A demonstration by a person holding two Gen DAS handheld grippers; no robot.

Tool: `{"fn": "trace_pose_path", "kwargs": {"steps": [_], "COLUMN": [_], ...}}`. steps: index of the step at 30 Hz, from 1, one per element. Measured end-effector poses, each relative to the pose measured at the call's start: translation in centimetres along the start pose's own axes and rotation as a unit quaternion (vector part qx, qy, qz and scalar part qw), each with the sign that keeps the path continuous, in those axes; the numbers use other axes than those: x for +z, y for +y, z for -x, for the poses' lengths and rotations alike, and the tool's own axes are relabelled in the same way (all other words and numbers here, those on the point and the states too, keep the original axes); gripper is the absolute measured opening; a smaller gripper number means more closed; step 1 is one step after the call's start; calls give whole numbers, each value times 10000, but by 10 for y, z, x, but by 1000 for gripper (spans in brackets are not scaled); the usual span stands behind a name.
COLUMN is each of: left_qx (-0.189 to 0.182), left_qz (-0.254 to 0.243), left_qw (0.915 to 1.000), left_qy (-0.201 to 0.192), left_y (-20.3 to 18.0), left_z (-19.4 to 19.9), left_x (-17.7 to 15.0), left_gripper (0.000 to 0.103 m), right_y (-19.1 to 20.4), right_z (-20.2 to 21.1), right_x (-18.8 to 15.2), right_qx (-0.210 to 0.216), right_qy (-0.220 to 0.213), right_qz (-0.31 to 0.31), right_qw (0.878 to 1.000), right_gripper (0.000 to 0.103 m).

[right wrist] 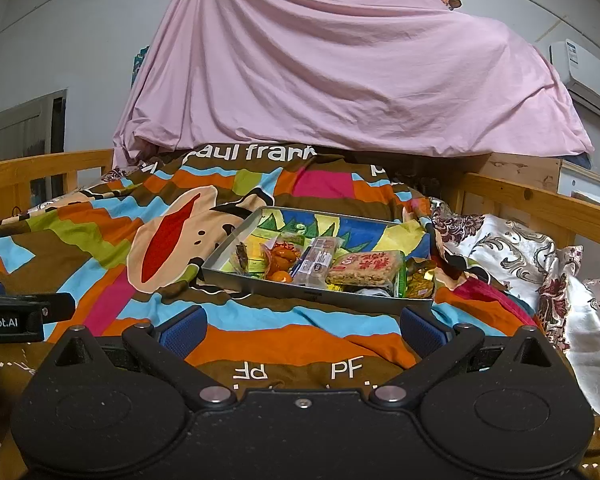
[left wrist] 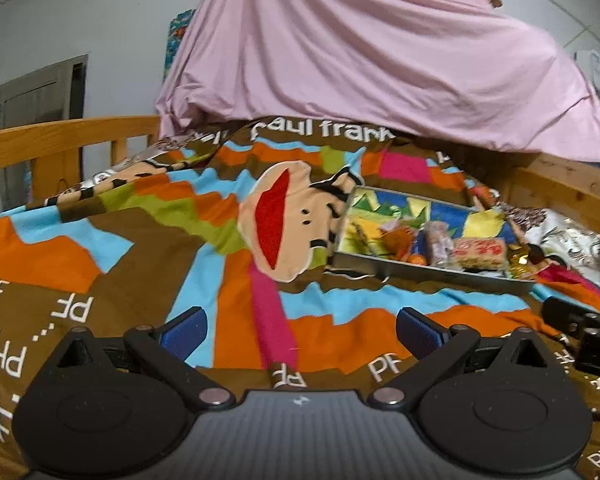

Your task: Organize snacks

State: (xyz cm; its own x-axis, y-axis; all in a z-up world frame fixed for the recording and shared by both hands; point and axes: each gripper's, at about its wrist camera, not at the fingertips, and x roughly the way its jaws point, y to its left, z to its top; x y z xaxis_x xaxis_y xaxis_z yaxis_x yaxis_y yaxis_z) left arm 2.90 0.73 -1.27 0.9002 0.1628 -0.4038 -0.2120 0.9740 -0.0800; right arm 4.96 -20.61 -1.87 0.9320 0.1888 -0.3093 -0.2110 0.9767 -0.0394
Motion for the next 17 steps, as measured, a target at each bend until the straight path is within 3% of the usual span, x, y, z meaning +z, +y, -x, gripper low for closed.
{"fn": "trace_pose_path", "kwargs": {"steps": [7, 17], "left_qx": [-182, -132], "left_qz": [-34, -124], "left_qw": [9998, 9998], "left_qy": [32, 8], "left_y": [-1, -5], "left_z": [1, 1], "left_x": [1, 1], "left_gripper": [103, 103], "right_y": [0, 3], "right_z": [0, 0], "right_x": [0, -1], "right_qx": [4, 18], "right_qy": [5, 20], "right_qz": [3, 16], "right_qw": [10000, 10000], "right_gripper": [102, 102]}}
